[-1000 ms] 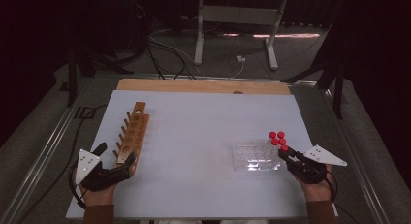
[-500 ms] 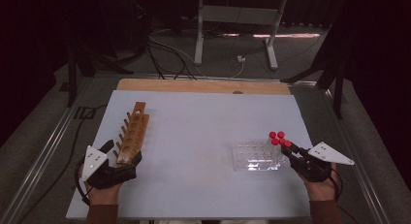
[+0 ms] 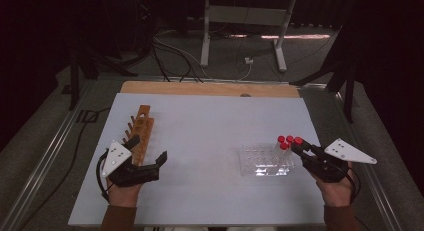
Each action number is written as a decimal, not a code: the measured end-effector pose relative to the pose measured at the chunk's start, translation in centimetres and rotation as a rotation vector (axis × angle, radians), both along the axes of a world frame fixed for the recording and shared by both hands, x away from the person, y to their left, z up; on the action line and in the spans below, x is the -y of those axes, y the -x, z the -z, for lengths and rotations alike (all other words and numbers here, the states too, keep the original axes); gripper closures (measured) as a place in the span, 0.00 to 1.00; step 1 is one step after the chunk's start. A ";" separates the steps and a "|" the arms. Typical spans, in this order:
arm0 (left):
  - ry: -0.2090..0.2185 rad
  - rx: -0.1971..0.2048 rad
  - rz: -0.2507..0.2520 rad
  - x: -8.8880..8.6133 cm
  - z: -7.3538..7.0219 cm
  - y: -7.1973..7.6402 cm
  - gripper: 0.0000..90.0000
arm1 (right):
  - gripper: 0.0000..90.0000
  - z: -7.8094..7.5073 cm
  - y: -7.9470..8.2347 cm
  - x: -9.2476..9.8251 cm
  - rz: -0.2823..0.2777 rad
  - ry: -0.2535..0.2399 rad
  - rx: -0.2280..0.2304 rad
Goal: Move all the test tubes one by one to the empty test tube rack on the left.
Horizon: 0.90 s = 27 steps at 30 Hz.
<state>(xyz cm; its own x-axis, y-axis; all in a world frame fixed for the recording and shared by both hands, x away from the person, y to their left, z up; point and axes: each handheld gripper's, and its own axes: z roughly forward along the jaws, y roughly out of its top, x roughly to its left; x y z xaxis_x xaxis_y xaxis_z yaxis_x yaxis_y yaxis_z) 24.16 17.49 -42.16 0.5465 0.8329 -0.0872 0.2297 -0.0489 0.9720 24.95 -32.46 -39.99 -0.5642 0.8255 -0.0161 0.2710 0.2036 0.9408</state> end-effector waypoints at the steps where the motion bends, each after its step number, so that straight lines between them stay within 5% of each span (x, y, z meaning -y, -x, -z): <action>1: 0.000 -0.002 0.018 0.5 -0.1 -0.2 0.01 | 0.78 0.0 0.0 -0.2 -0.010 -0.001 -0.001; 12: -0.062 0.005 0.165 6.5 -0.2 -2.5 0.01 | 0.78 -0.9 -0.8 -2.4 -0.119 -0.058 -0.011; 17: -0.059 -0.038 0.224 9.5 -0.2 -3.3 0.02 | 0.78 -0.7 -1.5 -3.9 -0.165 -0.047 -0.022; 27: -0.106 -0.047 0.336 15.9 0.8 -3.8 0.09 | 0.78 0.0 -2.3 -5.8 -0.194 -0.032 -0.068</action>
